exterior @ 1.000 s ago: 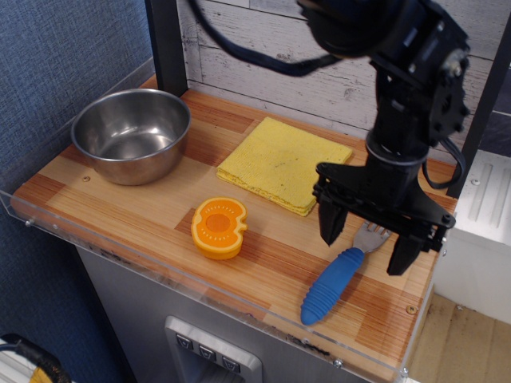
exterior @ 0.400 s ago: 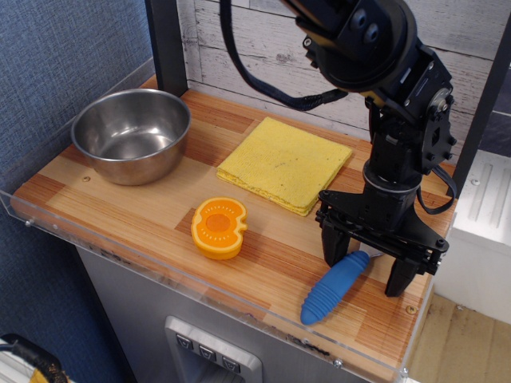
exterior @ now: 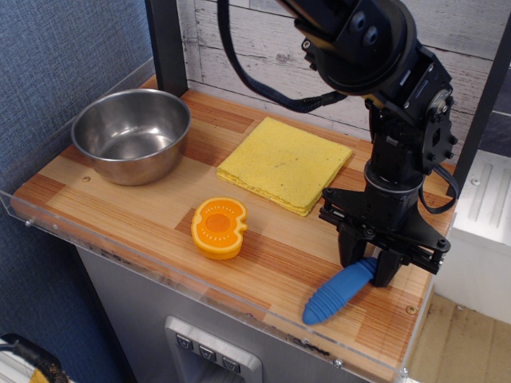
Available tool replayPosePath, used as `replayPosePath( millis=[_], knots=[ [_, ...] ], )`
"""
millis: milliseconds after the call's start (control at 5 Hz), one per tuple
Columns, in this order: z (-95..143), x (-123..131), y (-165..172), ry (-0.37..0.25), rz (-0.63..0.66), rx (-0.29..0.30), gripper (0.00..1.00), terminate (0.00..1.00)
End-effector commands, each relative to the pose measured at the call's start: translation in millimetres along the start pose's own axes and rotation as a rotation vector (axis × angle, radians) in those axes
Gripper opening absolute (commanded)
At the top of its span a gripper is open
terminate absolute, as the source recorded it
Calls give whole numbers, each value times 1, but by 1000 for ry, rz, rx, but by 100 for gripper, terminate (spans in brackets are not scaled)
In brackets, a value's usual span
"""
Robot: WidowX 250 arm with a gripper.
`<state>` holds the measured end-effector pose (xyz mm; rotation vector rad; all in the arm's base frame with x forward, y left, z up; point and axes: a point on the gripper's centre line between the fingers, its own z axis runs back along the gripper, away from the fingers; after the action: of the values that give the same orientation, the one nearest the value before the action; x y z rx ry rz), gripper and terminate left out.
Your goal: Pick up blue fork and place on the yellow towel
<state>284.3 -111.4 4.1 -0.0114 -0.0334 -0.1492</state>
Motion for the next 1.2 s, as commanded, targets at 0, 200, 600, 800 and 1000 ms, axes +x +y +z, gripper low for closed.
replayPosePath(
  millis=[0, 200, 600, 800, 1000],
  knots=[
    [39, 3, 0, -75, -25, 48, 0, 0],
    [71, 5, 8, -92, -7, 58, 0, 0],
    [110, 44, 66, -133, 160, 47, 0, 0],
    [106, 57, 111, -130, 256, 31, 0, 0],
    [99, 59, 135, -129, 258, 29, 0, 0]
  ],
)
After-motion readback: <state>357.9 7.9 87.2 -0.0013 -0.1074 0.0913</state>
